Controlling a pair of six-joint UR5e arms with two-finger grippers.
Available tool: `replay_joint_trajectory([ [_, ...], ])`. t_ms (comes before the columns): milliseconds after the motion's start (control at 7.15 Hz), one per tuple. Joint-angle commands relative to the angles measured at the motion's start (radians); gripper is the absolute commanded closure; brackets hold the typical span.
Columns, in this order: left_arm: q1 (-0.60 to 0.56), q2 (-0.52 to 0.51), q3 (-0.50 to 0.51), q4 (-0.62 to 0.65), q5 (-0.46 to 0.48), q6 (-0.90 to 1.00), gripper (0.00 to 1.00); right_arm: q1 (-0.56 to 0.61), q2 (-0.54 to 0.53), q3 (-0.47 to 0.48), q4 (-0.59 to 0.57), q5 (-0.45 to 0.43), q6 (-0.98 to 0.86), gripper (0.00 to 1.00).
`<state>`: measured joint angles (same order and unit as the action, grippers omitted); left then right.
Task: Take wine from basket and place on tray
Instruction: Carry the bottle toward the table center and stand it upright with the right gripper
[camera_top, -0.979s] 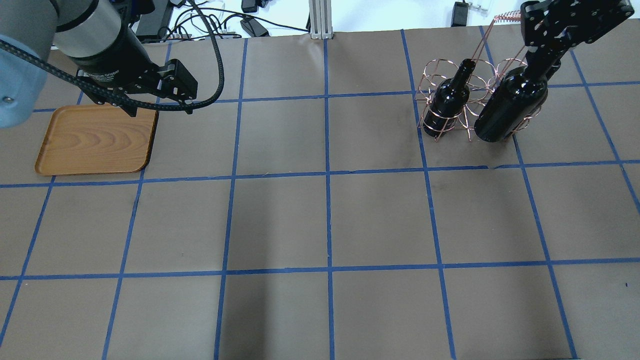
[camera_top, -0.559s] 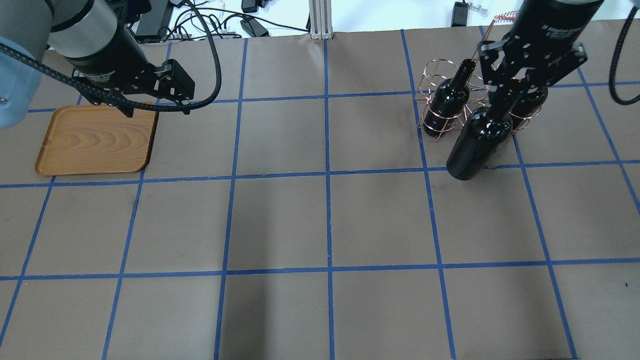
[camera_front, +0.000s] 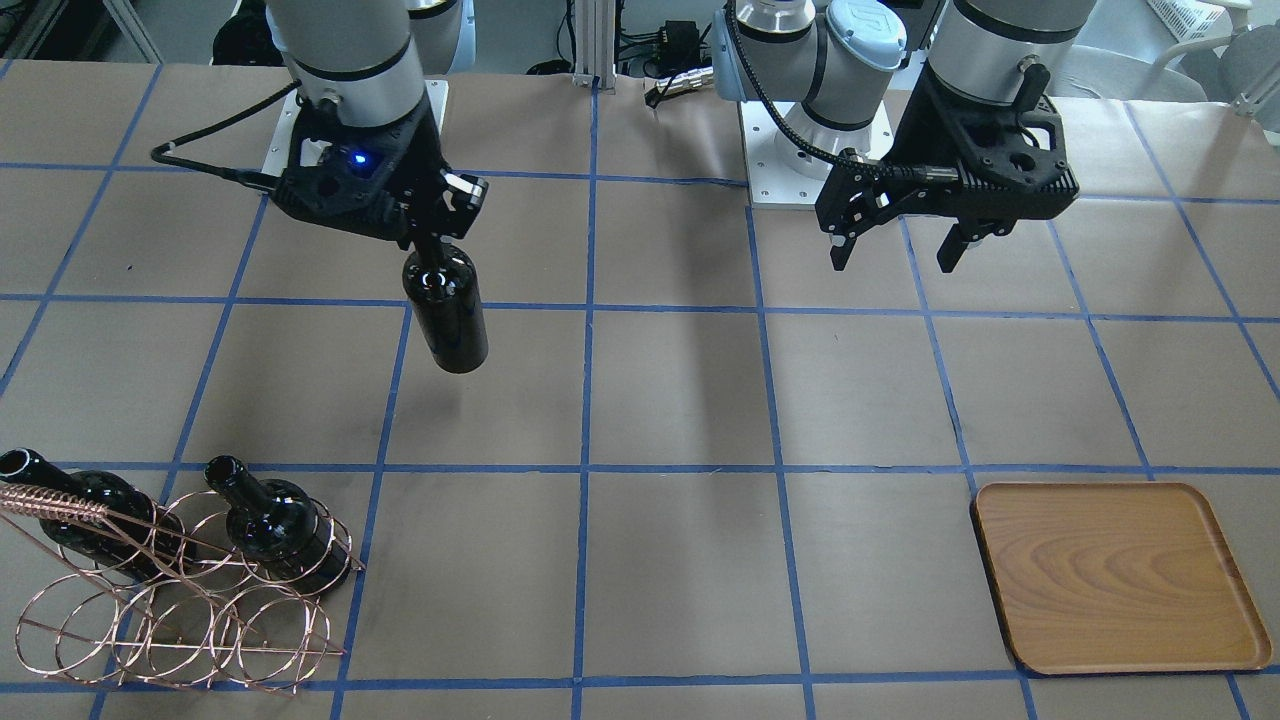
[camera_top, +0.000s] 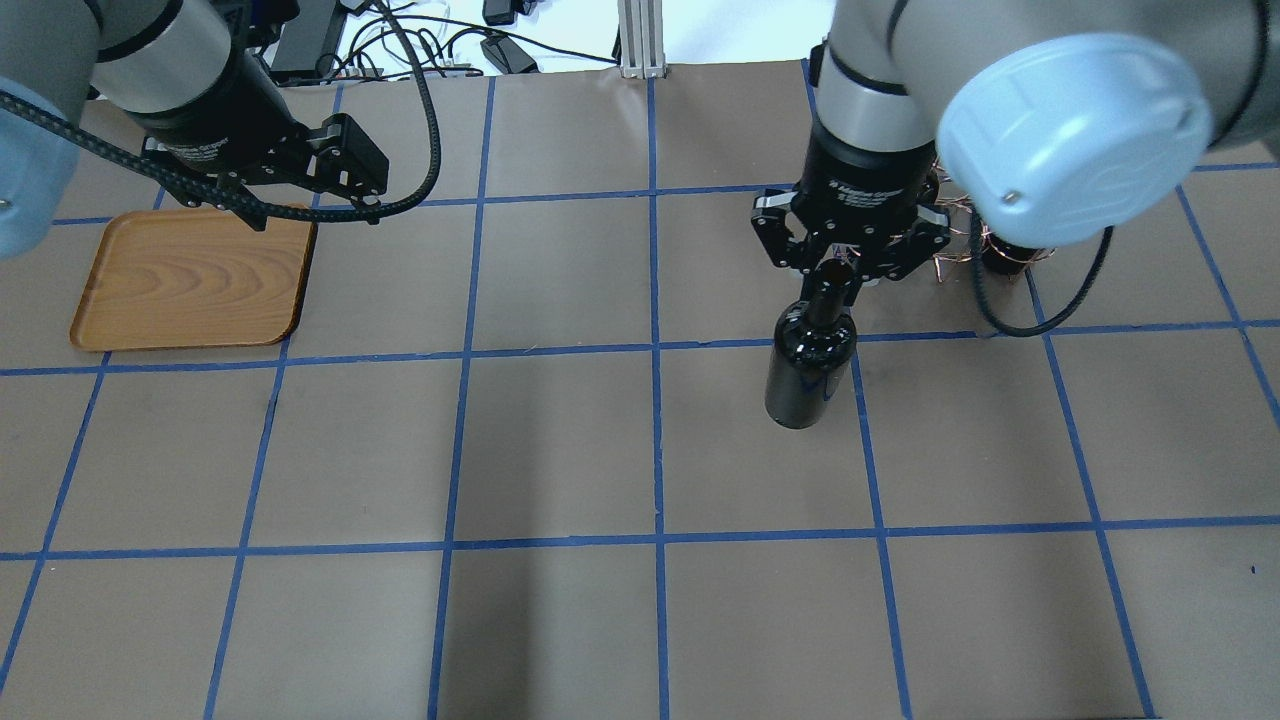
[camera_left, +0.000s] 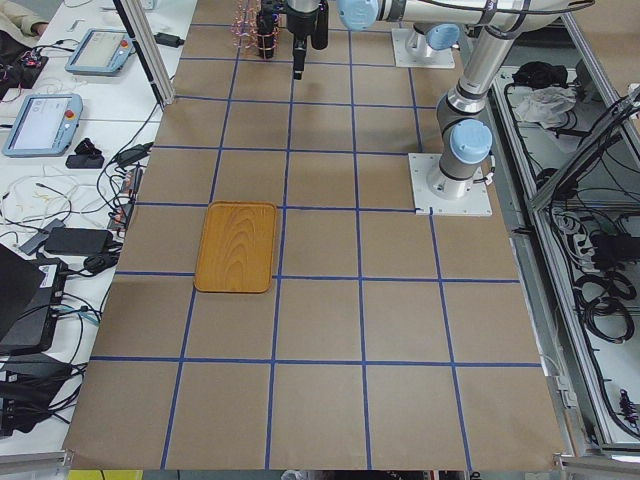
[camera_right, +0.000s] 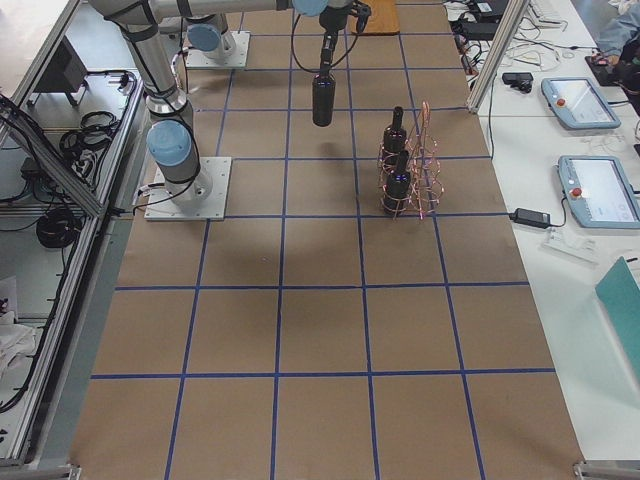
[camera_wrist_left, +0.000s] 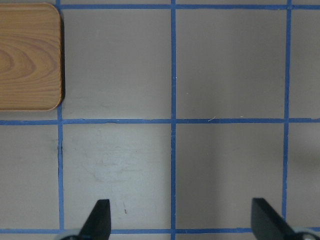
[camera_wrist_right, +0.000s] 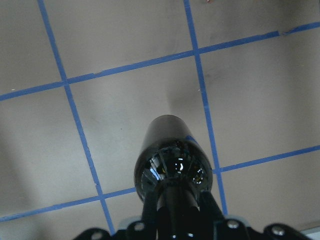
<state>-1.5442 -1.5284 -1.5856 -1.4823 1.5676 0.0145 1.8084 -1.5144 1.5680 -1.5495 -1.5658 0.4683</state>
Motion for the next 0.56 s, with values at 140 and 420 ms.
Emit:
replay_joint_trajectory([
  [140,0.001,-0.006,-0.002,-0.003,-0.004,0.002,0.00,0.205,0.065,0.007,-0.078,0.023,0.206,0.96],
  [420,0.000,-0.006,-0.005,-0.009,0.009,0.002,0.00,0.288,0.092,0.009,-0.093,0.059,0.264,0.96],
])
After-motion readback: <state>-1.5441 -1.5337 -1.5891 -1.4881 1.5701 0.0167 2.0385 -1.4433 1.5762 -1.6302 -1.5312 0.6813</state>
